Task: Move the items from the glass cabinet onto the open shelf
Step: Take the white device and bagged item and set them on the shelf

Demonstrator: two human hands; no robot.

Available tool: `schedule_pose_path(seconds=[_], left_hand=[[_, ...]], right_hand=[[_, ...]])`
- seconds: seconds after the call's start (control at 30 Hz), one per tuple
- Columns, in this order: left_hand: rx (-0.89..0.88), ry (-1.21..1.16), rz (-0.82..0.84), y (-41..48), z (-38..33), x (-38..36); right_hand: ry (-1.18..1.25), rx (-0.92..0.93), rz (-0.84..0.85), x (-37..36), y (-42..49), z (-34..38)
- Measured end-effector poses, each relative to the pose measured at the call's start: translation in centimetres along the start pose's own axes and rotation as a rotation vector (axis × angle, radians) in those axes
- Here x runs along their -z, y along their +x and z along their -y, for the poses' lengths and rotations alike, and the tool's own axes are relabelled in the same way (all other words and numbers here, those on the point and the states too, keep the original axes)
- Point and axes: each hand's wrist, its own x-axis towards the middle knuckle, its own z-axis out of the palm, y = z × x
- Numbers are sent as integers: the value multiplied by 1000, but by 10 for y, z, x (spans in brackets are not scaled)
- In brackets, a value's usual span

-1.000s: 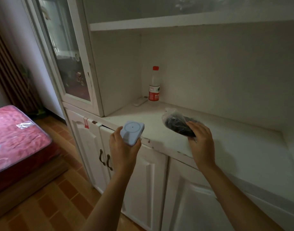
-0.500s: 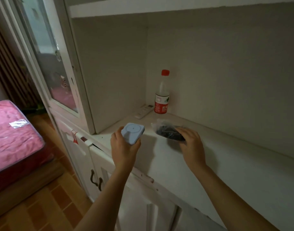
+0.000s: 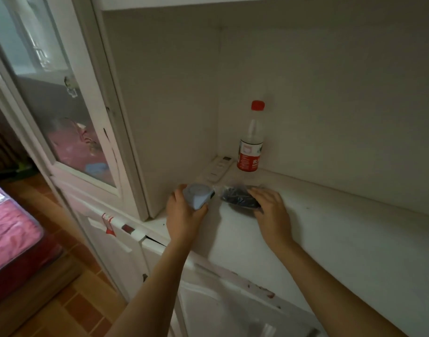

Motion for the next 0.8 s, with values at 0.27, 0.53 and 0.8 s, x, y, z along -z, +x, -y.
schedule_pose_path(seconds=[0.27,0.53,0.8], left_hand=[[-58,5,104,24,19,5],[-108,212,151,33,24,0],[-102,309,176,35,22,-6]], right_hand=[[-198,-2,-52,-25,-5,20],[-281,-55,130,-36,-10,29],[-314,-80,221,-32,-11,34]])
